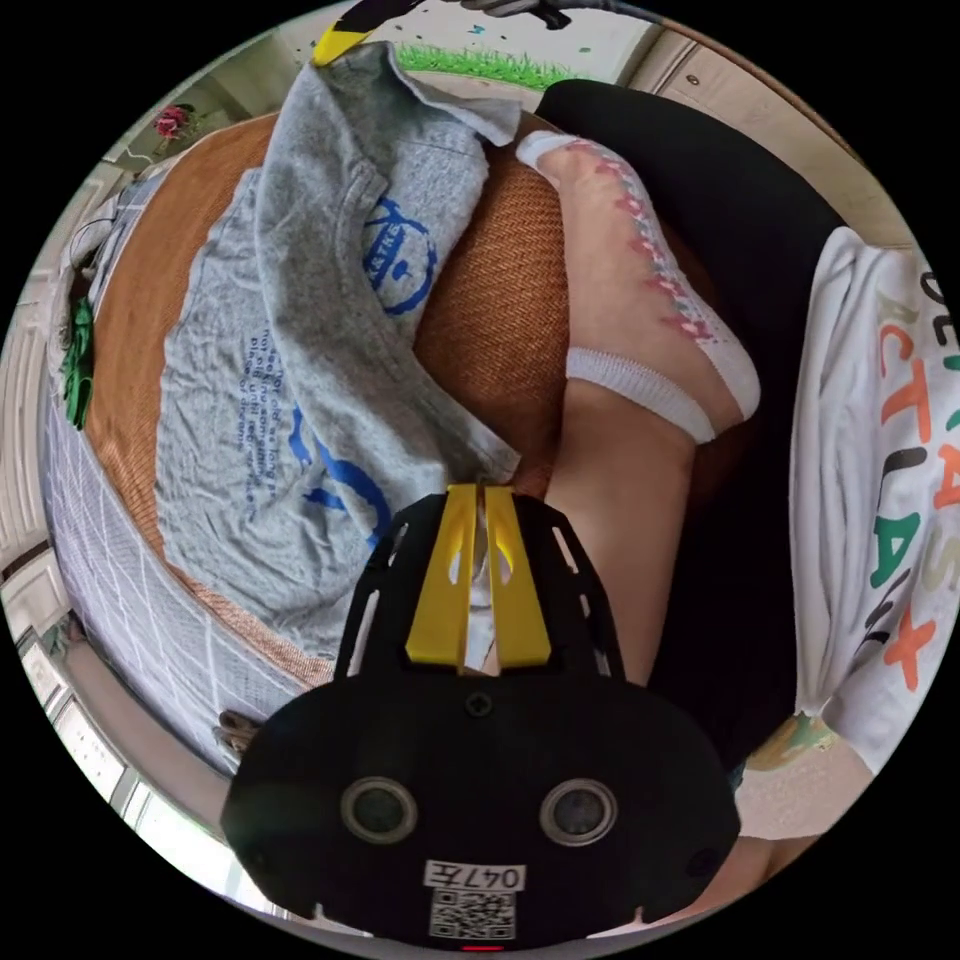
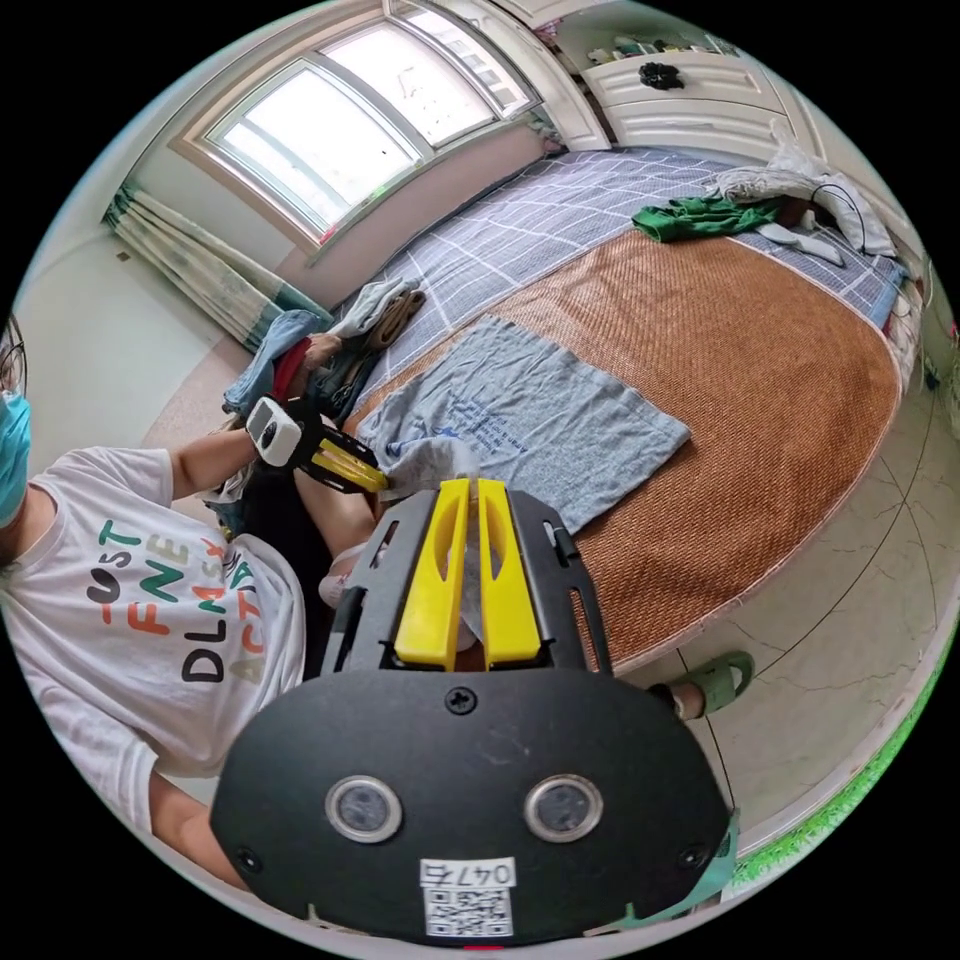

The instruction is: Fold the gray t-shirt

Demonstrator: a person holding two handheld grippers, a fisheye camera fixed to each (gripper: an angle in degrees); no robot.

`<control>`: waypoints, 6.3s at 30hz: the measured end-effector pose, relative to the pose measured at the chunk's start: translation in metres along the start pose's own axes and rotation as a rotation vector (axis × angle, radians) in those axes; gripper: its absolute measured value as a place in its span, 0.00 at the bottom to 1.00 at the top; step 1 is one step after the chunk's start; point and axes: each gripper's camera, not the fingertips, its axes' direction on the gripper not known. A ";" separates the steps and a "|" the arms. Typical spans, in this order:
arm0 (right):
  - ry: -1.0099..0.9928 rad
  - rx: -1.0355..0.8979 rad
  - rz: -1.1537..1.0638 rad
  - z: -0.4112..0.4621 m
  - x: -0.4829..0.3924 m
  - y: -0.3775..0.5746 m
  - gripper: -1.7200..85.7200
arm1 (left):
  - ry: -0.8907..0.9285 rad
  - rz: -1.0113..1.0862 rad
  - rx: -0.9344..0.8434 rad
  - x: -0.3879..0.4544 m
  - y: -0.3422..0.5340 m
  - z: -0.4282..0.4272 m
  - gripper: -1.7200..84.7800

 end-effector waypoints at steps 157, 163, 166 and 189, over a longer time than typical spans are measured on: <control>0.265 -0.050 -0.183 0.241 -0.346 -0.167 0.08 | 0.610 -1.553 0.759 0.422 0.010 0.394 0.15; 0.197 0.047 -0.132 0.236 -0.349 -0.218 0.06 | 0.736 -1.662 0.737 0.499 -0.029 0.466 0.17; 0.182 0.089 -0.114 0.233 -0.347 -0.242 0.05 | 0.694 -1.695 0.735 0.512 -0.029 0.483 0.15; 0.231 -0.465 -0.706 0.515 -0.429 -0.602 0.01 | 0.715 -1.435 0.653 0.591 -0.091 0.540 0.02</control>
